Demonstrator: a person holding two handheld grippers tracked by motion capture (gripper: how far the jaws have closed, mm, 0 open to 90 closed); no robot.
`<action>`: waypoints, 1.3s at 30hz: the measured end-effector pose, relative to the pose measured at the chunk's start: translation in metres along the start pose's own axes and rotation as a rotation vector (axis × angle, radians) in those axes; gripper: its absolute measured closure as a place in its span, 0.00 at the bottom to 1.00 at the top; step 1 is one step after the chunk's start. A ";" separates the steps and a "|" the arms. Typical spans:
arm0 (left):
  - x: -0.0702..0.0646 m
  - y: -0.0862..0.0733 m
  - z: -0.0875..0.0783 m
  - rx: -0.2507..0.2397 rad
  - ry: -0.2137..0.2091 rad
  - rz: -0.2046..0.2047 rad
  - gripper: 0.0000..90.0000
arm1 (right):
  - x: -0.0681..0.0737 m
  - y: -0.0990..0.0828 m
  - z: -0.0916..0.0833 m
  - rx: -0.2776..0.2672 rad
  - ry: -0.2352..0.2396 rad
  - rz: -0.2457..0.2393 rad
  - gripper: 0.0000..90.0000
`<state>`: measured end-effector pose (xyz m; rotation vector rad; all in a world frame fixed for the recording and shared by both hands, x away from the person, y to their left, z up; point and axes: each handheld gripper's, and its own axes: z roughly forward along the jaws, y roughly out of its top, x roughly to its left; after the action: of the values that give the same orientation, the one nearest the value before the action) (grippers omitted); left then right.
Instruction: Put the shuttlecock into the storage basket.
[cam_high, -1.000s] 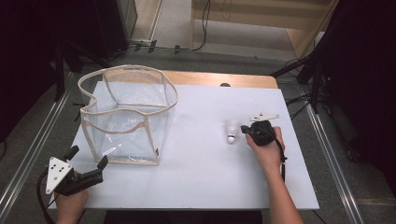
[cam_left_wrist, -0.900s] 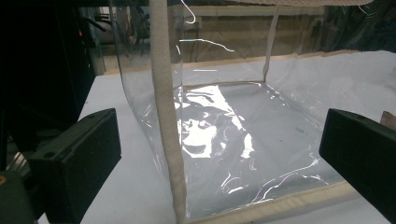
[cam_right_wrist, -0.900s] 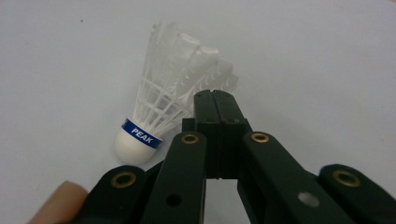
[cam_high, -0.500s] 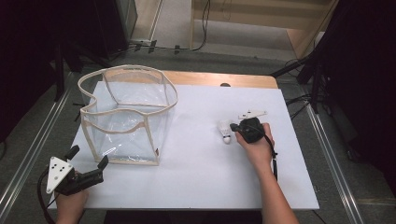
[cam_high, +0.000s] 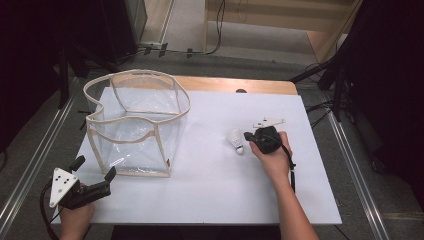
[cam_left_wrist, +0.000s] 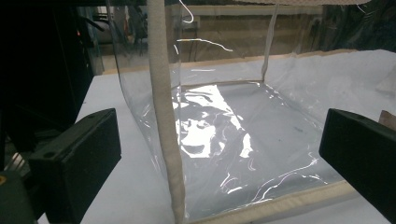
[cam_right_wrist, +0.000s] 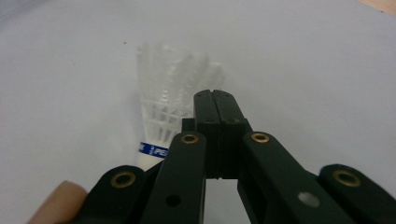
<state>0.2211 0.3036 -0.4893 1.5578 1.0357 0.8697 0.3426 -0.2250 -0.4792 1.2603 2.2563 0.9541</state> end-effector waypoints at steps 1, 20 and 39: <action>0.000 0.000 0.000 0.000 0.000 0.000 0.00 | 0.000 0.000 0.000 0.000 0.000 0.000 0.97; 0.000 0.000 0.000 0.001 -0.003 0.001 0.00 | 0.005 0.000 0.010 0.013 0.020 0.017 0.92; -0.001 0.000 0.000 0.006 -0.001 0.008 0.00 | 0.022 0.003 -0.020 0.011 0.097 0.046 0.00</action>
<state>0.2212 0.3028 -0.4893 1.5677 1.0331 0.8721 0.3203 -0.2128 -0.4633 1.3017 2.3180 1.0422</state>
